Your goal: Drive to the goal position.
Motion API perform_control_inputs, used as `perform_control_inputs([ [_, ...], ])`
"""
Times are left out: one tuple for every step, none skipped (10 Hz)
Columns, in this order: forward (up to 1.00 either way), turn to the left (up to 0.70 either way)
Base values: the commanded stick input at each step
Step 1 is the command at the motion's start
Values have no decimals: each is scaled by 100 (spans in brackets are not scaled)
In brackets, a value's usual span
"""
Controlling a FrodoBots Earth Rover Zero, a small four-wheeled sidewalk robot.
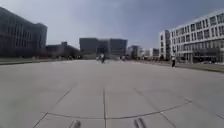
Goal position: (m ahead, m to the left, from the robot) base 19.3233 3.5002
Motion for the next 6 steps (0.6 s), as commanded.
perform_control_inputs([
  [85,1],
  [85,1],
  [85,1],
  [85,1],
  [85,1],
  [85,1],
])
